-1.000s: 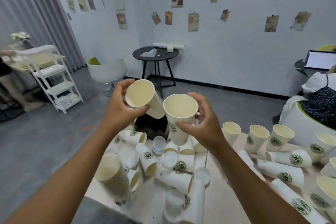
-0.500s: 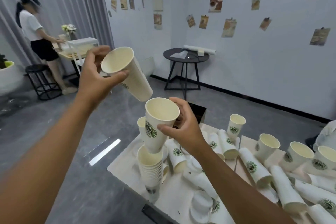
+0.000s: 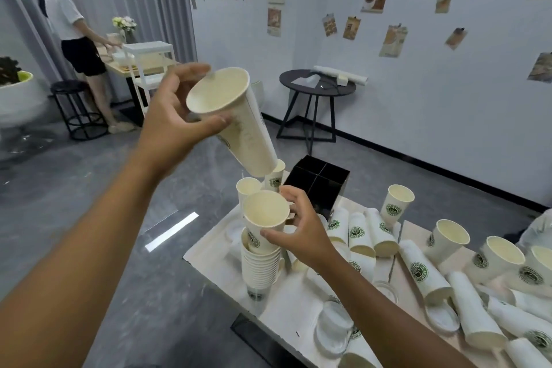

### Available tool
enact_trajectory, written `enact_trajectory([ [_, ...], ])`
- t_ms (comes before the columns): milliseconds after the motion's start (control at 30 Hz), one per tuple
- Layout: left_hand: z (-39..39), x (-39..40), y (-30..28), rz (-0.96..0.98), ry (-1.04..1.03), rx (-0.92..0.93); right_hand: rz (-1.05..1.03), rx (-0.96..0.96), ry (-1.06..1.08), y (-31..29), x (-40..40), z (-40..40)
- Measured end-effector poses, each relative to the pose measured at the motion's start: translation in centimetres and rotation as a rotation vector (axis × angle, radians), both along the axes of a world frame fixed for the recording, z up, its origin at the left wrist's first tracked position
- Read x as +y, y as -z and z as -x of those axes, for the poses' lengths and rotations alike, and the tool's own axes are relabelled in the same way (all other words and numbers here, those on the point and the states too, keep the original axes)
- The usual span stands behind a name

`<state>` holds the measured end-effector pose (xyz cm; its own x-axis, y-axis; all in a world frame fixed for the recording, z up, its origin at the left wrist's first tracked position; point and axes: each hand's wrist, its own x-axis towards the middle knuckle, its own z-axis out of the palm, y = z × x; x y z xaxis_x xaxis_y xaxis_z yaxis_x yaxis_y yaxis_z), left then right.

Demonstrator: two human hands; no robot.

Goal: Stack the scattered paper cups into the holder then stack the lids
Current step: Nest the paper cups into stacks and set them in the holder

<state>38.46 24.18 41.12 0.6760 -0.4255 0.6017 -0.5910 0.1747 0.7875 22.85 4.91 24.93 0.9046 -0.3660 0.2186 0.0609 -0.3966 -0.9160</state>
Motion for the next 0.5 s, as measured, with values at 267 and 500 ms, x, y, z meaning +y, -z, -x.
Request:
enact_trajectory([
  [267, 1.8, -0.7, 5.0, -0.164, 0.058, 0.086, 0.025, -0.036, 0.028, -0.9, -0.3, 0.7],
  [500, 2.6, -1.0, 9.0, -0.283, 0.096, 0.159, -0.008, -0.107, 0.041, -2.0, -0.7, 0.8],
])
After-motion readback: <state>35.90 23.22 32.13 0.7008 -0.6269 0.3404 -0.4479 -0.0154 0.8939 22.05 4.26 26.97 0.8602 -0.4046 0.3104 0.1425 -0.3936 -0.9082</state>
